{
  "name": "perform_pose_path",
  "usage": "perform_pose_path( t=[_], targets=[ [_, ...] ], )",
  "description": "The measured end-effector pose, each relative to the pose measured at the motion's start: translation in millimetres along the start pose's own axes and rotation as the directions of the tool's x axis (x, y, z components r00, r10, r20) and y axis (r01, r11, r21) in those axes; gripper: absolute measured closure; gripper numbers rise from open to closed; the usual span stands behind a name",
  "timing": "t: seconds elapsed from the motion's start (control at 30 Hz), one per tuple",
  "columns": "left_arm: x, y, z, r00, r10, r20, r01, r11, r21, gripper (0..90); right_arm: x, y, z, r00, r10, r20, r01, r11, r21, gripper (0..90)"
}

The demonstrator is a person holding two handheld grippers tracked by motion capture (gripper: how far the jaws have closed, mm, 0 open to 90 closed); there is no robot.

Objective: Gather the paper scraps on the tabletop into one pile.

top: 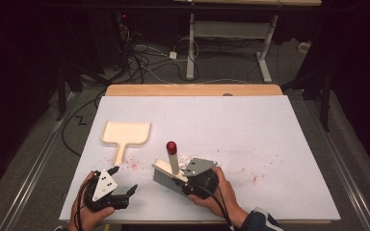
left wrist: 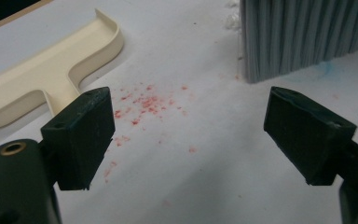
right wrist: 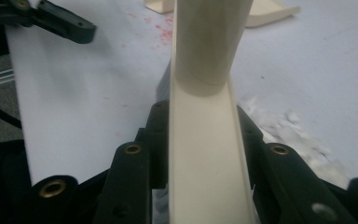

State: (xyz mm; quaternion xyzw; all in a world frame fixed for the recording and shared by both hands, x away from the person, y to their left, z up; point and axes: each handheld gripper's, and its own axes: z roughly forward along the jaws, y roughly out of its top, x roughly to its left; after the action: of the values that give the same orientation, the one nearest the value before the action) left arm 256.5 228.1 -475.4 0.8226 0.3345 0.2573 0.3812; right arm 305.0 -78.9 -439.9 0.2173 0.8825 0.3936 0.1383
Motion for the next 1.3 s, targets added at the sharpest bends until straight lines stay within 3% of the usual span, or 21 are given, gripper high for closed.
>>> perform_pose_path(
  t=[0.07,0.17,0.23,0.27,0.33,0.5,0.67,0.7,0.77,0.9,1.0,1.1,1.13,1.23,1.3],
  targets=[
    [-1.1,1.4,1.0,1.0,-0.003,0.001,0.003,1.0,-0.001,15.3,-7.0,-0.6,-2.0,0.9998,0.021,-0.003,-0.021,1.0,0.018,67.4],
    [-3.1,3.4,2.0,0.9998,0.006,-0.019,-0.006,1.0,0.005,15.4,-10.2,1.5,-4.6,0.9999,-0.014,0.007,0.014,0.999,0.037,67.5],
    [-6.4,5.5,3.1,0.999,0.045,-0.009,-0.045,0.999,0.004,15.4,-17.0,2.1,-11.6,0.9988,-0.016,0.047,0.013,0.998,0.054,67.9],
    [-6.4,5.5,3.1,0.999,0.045,-0.009,-0.045,0.999,0.004,15.4,-20.2,1.8,-14.4,0.9982,-0.012,0.059,0.009,0.998,0.058,67.9],
    [-10.2,7.4,6.6,0.9981,0.061,0.0,-0.061,0.998,0.015,15.4,-24.8,0.7,-20.1,0.9966,0.002,0.082,-0.007,0.999,0.049,68.0],
    [-16.0,8.9,9.6,0.9964,0.083,0.013,-0.084,0.9961,0.028,15.4,-29.4,2.8,-38.7,0.9986,0.009,0.052,-0.009,1.0,0.0,67.9],
    [-20.3,8.6,11.4,0.9952,0.096,0.021,-0.097,0.994,0.05,15.4,-33.4,1.7,-72.4,0.9984,0.012,0.055,-0.009,0.999,-0.043,67.9],
    [-20.8,8.9,11.7,0.9945,0.102,0.023,-0.103,0.9932,0.055,15.4,-34.4,-0.2,-80.0,0.9982,0.03,0.052,-0.027,0.998,-0.059,67.9],
    [-22.5,9.6,12.8,0.9939,0.108,0.02,-0.109,0.9921,0.062,15.4,-36.6,-6.4,-95.1,0.9978,0.045,0.049,-0.041,0.996,-0.077,67.9],
    [-26.9,10.5,14.7,0.9908,0.134,0.019,-0.135,0.9878,0.077,15.4,-39.4,-25.7,-120.8,0.9964,0.032,0.079,-0.028,0.998,-0.058,67.9],
    [-27.8,11.3,15.3,0.9897,0.142,0.02,-0.143,0.986,0.085,15.4,-45.5,-46.7,-134.7,0.9955,0.055,0.077,-0.051,0.998,-0.047,67.9],
    [-28.2,11.6,16.7,0.9899,0.141,0.019,-0.142,0.986,0.088,15.4,-49.2,-66.7,-145.8,0.9919,0.055,0.114,-0.053,0.998,-0.025,67.9],
    [-28.5,11.7,17.3,0.9897,0.142,0.02,-0.143,0.9855,0.09,15.4,-49.2,-66.7,-145.8,0.9919,0.055,0.114,-0.053,0.998,-0.025,67.9],
    [-28.7,11.7,18.9,0.9883,0.151,0.023,-0.152,0.9836,0.097,15.4,-52.0,-89.3,-158.9,0.9941,0.08,0.074,-0.079,0.997,-0.005,67.9],
    [-28.5,11.6,19.3,0.9884,0.15,0.024,-0.152,0.9833,0.101,15.4,-48.1,-98.0,-163.5,0.9951,0.063,0.076,-0.065,0.998,0.025,67.9]
  ],
)
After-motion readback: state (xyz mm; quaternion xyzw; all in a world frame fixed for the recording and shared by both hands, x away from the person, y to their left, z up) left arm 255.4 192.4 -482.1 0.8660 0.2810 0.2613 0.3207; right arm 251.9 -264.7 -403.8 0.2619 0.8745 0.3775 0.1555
